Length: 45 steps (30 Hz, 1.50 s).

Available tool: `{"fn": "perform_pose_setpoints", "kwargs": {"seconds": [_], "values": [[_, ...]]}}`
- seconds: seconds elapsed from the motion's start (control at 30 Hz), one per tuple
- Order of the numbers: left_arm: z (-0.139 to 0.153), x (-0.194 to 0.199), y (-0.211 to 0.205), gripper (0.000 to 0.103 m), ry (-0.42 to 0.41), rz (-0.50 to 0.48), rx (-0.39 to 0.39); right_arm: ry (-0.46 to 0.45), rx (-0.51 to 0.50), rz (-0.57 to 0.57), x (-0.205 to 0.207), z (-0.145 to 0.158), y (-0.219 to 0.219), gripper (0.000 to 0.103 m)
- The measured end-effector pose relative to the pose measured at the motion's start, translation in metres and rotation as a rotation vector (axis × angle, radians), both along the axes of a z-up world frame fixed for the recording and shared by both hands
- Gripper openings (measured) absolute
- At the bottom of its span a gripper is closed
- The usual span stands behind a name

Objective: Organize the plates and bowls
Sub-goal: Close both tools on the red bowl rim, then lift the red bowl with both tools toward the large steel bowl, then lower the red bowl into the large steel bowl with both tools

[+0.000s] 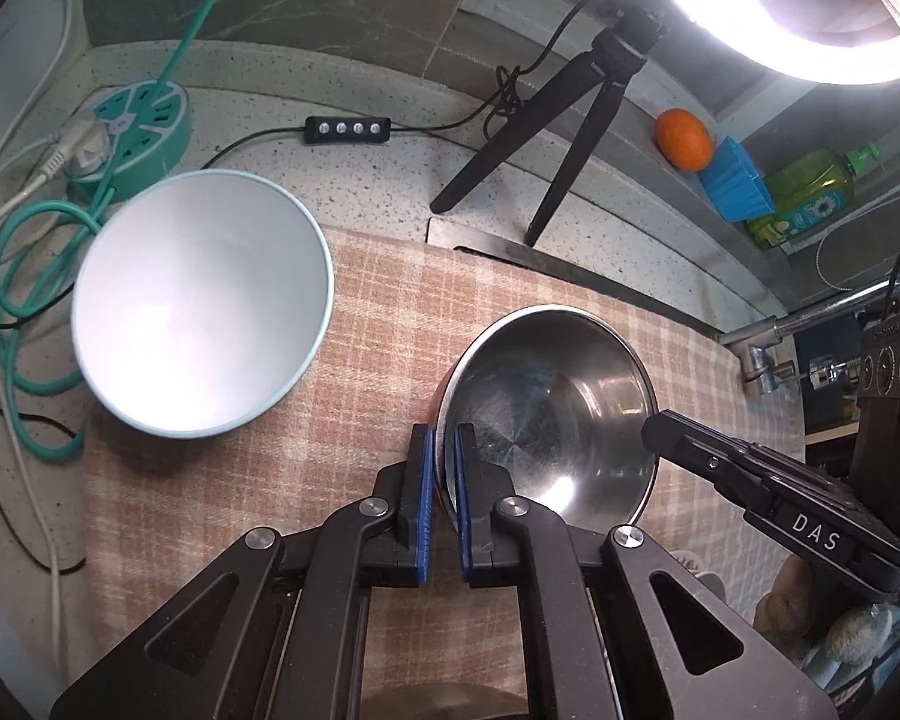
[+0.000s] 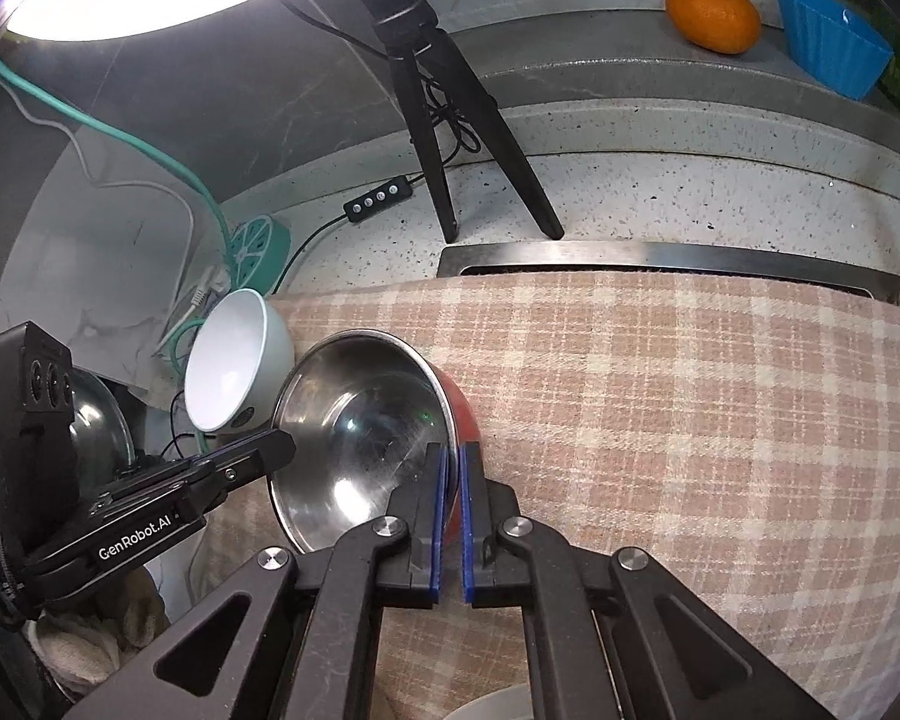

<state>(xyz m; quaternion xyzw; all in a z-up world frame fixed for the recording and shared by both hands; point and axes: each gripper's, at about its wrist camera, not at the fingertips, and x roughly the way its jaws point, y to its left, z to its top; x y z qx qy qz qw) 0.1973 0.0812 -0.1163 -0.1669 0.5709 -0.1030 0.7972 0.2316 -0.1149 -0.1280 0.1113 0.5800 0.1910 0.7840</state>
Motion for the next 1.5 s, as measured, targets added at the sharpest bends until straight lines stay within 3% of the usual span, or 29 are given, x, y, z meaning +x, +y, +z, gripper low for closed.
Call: {"fn": "perform_pose_setpoints", "kwargs": {"seconds": [0.83, 1.5], "values": [[0.053, -0.078, 0.015, 0.005, -0.090, -0.013, 0.007, -0.074, 0.065, 0.072, -0.082, 0.060, 0.014, 0.005], [0.044, -0.145, 0.034, 0.005, -0.065, 0.038, 0.016, -0.017, 0.083, 0.147, -0.151, 0.047, 0.030, 0.005]]}}
